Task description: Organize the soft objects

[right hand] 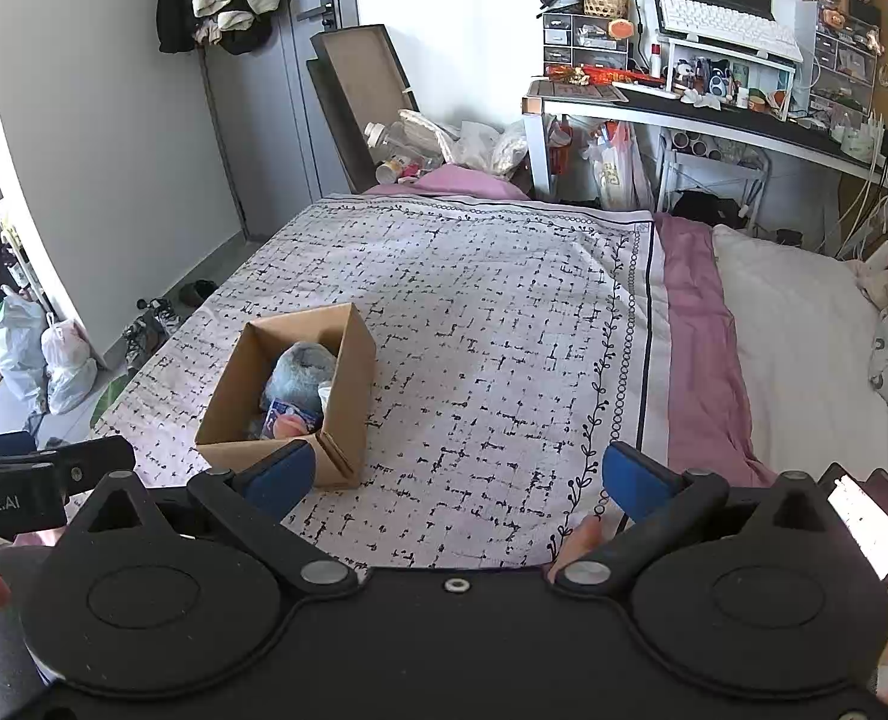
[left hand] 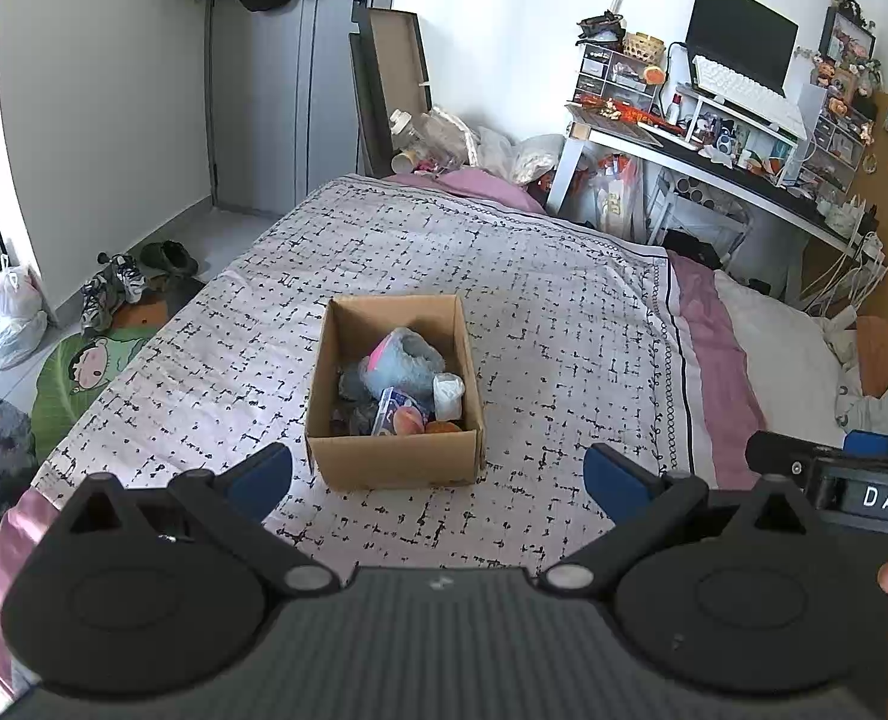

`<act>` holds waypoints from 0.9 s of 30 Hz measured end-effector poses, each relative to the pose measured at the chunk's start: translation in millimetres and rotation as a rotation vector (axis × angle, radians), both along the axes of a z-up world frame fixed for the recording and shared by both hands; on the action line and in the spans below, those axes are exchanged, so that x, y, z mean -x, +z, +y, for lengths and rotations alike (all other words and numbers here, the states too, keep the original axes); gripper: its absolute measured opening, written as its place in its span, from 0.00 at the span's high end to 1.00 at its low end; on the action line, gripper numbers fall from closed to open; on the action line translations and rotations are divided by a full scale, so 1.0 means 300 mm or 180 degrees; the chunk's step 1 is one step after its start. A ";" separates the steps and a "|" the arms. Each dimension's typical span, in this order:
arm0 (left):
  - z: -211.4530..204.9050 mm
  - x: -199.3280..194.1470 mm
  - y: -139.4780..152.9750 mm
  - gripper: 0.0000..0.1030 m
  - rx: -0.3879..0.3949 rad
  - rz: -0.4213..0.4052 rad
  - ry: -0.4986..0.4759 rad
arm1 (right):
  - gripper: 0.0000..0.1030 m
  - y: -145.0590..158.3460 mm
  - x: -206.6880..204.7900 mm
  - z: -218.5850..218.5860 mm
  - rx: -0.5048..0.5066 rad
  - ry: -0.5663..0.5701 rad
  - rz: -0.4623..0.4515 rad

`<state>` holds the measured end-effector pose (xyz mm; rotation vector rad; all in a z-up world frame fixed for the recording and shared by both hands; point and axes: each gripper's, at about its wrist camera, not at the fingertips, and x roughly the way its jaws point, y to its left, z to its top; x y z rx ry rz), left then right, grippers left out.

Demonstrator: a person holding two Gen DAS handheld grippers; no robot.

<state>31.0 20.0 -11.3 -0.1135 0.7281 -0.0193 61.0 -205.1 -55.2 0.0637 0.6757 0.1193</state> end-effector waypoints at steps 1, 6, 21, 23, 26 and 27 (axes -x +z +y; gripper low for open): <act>0.000 0.000 0.000 0.01 -0.0001 0.0001 0.0000 | 0.00 -0.001 0.000 -0.001 -0.0016 0.0005 0.0008; 0.001 0.001 -0.001 0.01 0.0004 0.0006 0.0006 | 0.00 0.001 0.001 -0.002 -0.0022 0.0006 0.0012; 0.006 0.001 -0.006 0.01 0.0005 0.0020 0.0004 | 0.00 -0.005 0.000 -0.003 -0.0017 0.0002 0.0025; 0.006 0.001 -0.007 0.01 0.0004 0.0019 0.0002 | 0.00 -0.007 -0.001 -0.003 -0.0016 0.0002 0.0029; 0.007 0.001 -0.008 0.01 0.0008 0.0024 0.0007 | 0.00 -0.013 -0.002 -0.003 -0.0015 0.0004 0.0041; 0.009 0.000 -0.010 0.01 0.0014 0.0029 0.0010 | 0.00 -0.016 -0.003 -0.003 -0.0015 0.0004 0.0045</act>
